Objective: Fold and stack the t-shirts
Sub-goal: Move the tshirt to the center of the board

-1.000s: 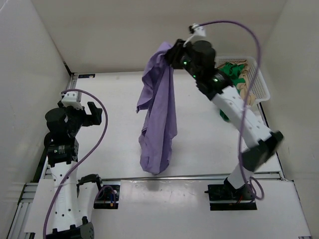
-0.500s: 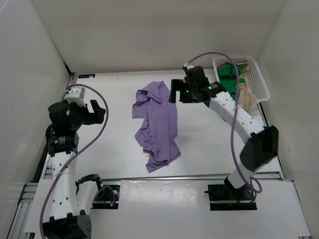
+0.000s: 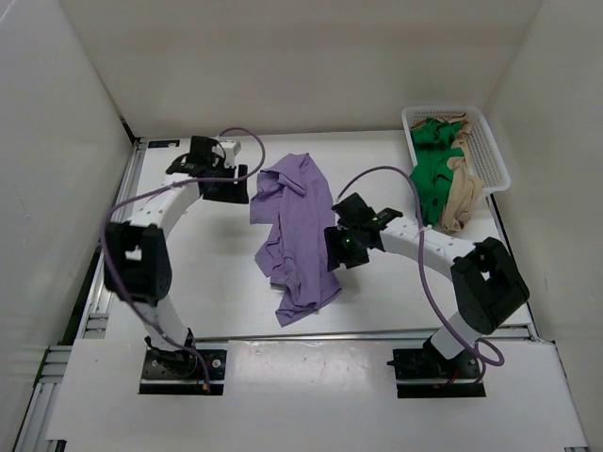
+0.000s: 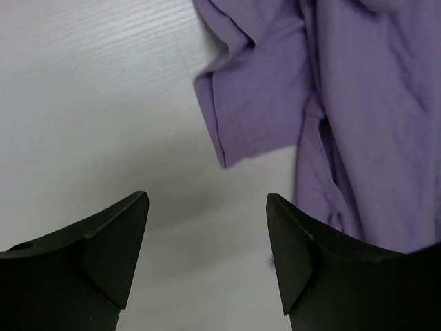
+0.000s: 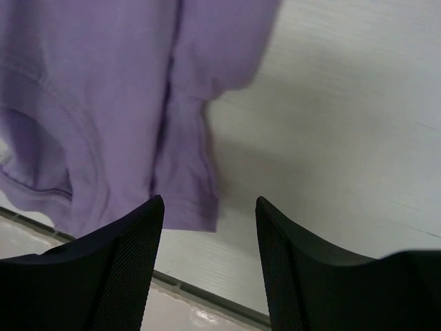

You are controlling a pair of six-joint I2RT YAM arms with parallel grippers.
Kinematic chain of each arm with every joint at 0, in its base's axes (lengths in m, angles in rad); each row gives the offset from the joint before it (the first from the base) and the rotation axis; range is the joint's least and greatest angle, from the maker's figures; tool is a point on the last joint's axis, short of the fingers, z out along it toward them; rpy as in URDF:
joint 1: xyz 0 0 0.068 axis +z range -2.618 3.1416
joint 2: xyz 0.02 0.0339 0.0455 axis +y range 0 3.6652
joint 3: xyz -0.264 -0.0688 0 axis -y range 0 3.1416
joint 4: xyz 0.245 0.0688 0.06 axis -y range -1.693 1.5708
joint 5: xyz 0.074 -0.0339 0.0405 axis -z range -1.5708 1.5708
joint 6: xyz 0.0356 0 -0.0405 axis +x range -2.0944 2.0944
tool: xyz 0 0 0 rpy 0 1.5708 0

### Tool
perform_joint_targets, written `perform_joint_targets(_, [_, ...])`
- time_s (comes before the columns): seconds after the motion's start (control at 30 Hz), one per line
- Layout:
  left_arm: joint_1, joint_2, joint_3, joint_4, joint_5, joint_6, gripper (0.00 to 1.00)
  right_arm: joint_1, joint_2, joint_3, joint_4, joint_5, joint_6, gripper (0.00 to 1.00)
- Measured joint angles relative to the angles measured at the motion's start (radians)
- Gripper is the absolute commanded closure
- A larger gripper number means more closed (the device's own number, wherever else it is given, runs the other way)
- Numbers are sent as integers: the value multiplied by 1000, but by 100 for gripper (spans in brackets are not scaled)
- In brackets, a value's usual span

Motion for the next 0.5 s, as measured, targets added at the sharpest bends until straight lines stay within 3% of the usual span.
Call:
perform_joint_targets(0.3, [-35,399,194,-8,-83,4,21,59,72,-3,37,-8,-3,41])
perform_joint_targets(0.5, [-88,437,264,-4,-83,0,21,58,87,-27,27,-6,-11,43])
